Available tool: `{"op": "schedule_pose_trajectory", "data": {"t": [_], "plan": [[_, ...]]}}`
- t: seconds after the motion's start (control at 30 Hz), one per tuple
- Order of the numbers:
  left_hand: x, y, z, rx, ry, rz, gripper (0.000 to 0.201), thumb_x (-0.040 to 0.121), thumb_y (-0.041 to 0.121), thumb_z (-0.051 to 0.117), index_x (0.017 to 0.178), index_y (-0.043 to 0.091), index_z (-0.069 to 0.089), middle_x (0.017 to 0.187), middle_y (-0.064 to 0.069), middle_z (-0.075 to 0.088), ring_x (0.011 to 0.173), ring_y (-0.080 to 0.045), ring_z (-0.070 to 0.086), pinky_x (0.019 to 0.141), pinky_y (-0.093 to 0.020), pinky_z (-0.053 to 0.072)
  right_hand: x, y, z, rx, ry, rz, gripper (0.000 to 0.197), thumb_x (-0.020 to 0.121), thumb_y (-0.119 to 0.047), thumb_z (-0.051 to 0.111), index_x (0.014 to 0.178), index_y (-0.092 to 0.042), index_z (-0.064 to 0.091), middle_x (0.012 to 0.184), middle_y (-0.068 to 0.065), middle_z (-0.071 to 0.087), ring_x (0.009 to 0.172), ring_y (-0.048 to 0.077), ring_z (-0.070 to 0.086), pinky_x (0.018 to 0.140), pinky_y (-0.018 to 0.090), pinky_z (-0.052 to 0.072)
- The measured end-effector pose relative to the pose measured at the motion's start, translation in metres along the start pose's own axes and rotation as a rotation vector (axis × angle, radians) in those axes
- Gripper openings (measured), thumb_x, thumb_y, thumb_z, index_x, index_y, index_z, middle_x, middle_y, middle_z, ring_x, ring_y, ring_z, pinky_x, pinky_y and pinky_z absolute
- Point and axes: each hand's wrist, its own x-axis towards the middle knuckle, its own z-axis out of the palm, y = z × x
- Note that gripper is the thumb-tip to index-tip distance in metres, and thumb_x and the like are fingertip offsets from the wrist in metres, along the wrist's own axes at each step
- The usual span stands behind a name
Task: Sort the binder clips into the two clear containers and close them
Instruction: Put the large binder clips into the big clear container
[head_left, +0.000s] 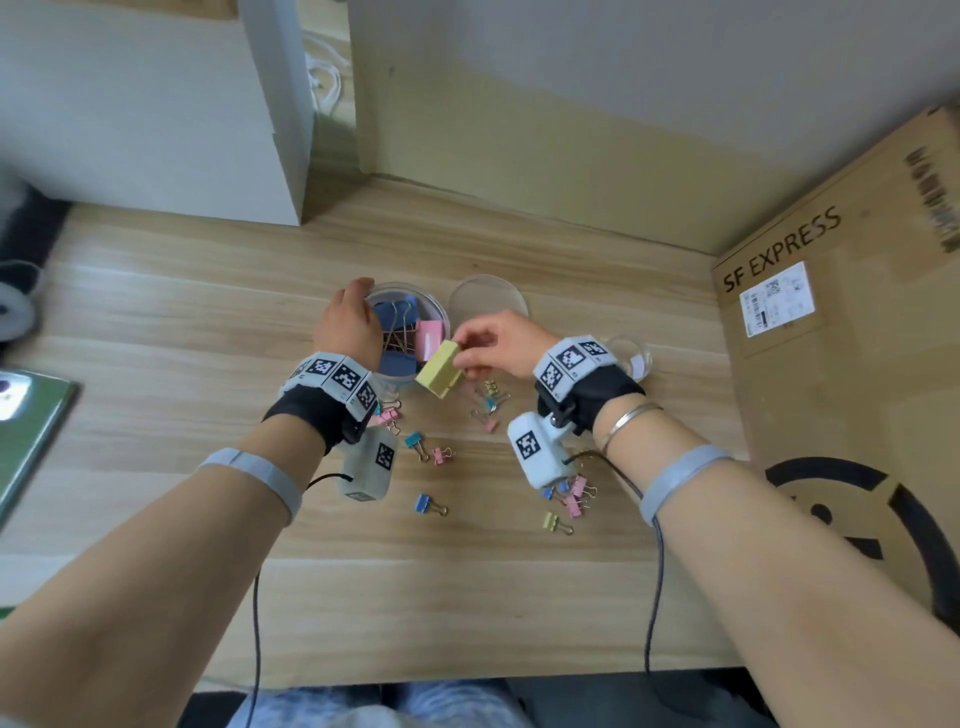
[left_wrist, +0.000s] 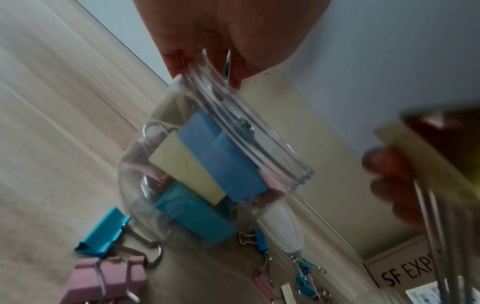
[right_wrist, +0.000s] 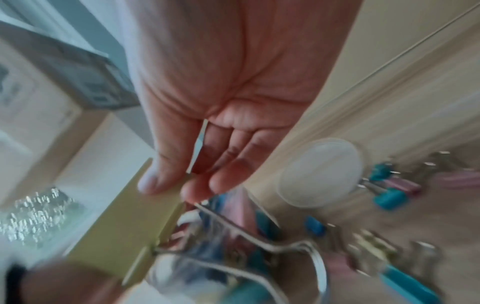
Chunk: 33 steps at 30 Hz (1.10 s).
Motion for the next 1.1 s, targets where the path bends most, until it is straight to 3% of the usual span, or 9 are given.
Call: {"op": "schedule_pose_trajectory", "data": {"t": [0.13,0.23,0.43,0.53,0.67,0.77,0.87,1.0,1.1], "plan": [[0.005,-0.003,-0.005,-0.081,-0.047,-0.09,0.039,0.093,0.009,0.031,0.129,0.011,0.046,0.127,-0.018,0.057,0.109,-0.036,0.058,0.093,-0.046,0.05,0.025,-0.027,-0.006,0.149,0.259,-0.024,0.006,0.087,-0.01,0.06,0.092,-0.013,0.063,0.074,-0.005,0.064,0.062,0.005,0.059,0.062,0.014,0.053],[0.006,-0.005,-0.007,-0.127,-0.025,-0.108,0.035,0.095,0.013,0.031,0.125,0.01,0.049,0.122,-0.018,0.061,0.105,-0.036,0.06,0.091,-0.043,0.051,0.047,-0.033,0.006,0.201,0.372,0.032,0.015,0.089,-0.01,0.059,0.102,-0.003,0.062,0.078,0.0,0.065,0.061,0.005,0.059,0.057,0.01,0.052],[0.007,-0.01,-0.008,-0.161,-0.017,-0.11,0.04,0.1,0.022,0.023,0.115,0.001,0.053,0.109,-0.027,0.061,0.101,-0.038,0.058,0.083,-0.039,0.044,0.076,-0.038,0.035,0.125,0.362,0.128,0.026,0.092,-0.008,0.055,0.116,0.0,0.058,0.104,0.017,0.069,0.06,0.011,0.06,0.057,0.013,0.051],[0.007,-0.013,-0.007,-0.192,-0.014,-0.139,0.048,0.101,0.031,0.02,0.112,0.001,0.056,0.106,-0.026,0.062,0.099,-0.036,0.058,0.078,-0.034,0.041,0.081,-0.042,0.038,0.031,0.356,0.116,0.022,0.094,-0.01,0.051,0.113,-0.002,0.058,0.107,0.016,0.068,0.054,0.007,0.056,0.052,0.009,0.048],[0.01,-0.016,-0.004,-0.197,-0.038,-0.097,0.045,0.1,0.035,0.025,0.113,0.005,0.056,0.105,-0.023,0.063,0.097,-0.034,0.059,0.076,-0.034,0.041,0.083,-0.046,0.033,-0.245,0.309,0.09,0.017,0.093,-0.018,0.051,0.105,-0.009,0.059,0.105,0.011,0.068,0.076,0.024,0.066,0.074,0.033,0.055],[0.015,-0.017,-0.003,-0.175,-0.055,-0.062,0.039,0.098,0.031,0.032,0.115,0.005,0.056,0.111,-0.023,0.062,0.103,-0.035,0.057,0.086,-0.039,0.044,0.08,-0.045,0.024,-0.402,0.298,0.064,0.018,0.092,-0.018,0.052,0.103,-0.007,0.061,0.107,0.012,0.066,0.097,0.029,0.06,0.081,0.031,0.044],[0.016,-0.019,-0.001,-0.164,-0.067,-0.064,0.036,0.096,0.03,0.038,0.118,0.006,0.055,0.117,-0.02,0.06,0.108,-0.034,0.056,0.091,-0.04,0.044,0.075,-0.041,0.023,-0.309,0.279,0.05,0.02,0.091,-0.017,0.055,0.107,-0.009,0.065,0.109,0.009,0.068,0.091,0.022,0.061,0.087,0.03,0.046],[0.015,-0.02,0.002,-0.172,-0.06,-0.062,0.036,0.095,0.03,0.04,0.12,0.007,0.053,0.12,-0.02,0.059,0.108,-0.033,0.056,0.092,-0.041,0.046,0.07,-0.041,0.025,-0.327,0.291,-0.021,0.019,0.089,-0.02,0.058,0.107,-0.017,0.064,0.107,0.0,0.07,0.072,0.013,0.061,0.075,0.027,0.052],[0.015,-0.019,0.002,-0.202,-0.067,-0.068,0.04,0.093,0.038,0.044,0.123,0.012,0.051,0.125,-0.015,0.058,0.114,-0.03,0.055,0.096,-0.041,0.046,0.071,-0.027,0.007,-0.301,0.499,-0.002,0.017,0.093,-0.021,0.052,0.105,-0.016,0.063,0.103,0.0,0.069,0.073,0.012,0.059,0.067,0.023,0.047]]}}
